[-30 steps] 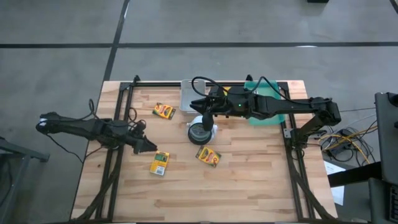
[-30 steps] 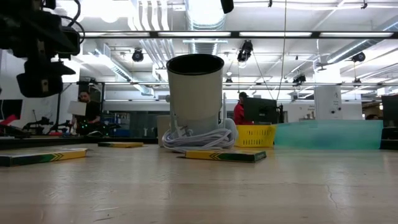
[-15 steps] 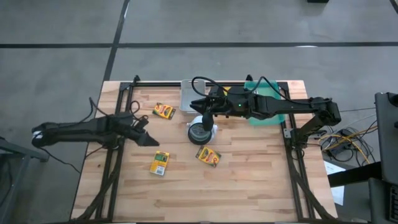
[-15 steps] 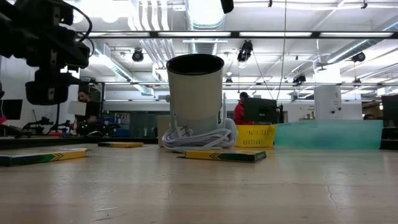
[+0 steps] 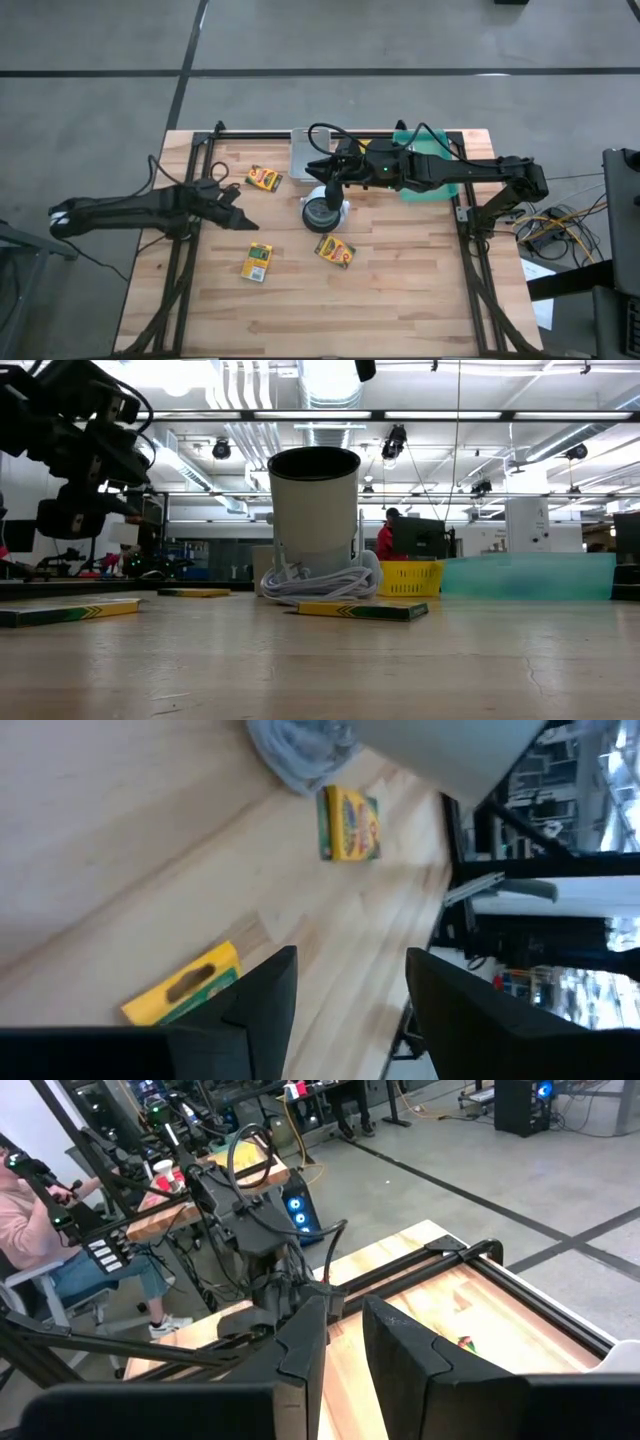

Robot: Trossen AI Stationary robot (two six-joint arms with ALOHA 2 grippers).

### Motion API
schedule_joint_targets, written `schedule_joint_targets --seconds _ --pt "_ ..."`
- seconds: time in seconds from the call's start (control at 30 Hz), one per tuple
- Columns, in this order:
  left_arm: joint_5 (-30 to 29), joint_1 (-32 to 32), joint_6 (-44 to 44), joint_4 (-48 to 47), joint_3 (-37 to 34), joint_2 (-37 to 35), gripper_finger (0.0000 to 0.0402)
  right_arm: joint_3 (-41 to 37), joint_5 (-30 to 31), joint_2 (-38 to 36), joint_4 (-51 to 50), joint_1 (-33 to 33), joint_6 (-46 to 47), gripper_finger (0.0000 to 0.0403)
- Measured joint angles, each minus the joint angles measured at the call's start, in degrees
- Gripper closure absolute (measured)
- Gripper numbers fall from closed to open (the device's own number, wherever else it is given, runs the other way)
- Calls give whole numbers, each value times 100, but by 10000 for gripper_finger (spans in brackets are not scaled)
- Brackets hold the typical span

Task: Pick & Place School Supplies
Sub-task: Put the pack of crayon into the gray bin

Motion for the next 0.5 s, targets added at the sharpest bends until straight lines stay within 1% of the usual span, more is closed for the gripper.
schedule_joint_targets --seconds 0.1,0.2,0.33,0.43,0.5 --pt "55 0 -49 -102 -17 6 209 0 0 0 -1 0 -1 335" --pt "124 2 -95 -396 -57 15 209 0 0 0 1 0 -1 335" --pt "607 2 83 -700 -198 55 209 0 -1 0 1 0 1 335" --pt "807 2 83 -566 -434 76 209 0 -2 2 1 0 1 335" --pt "829 4 86 -410 -592 79 209 0 -1 2 1 0 1 335"
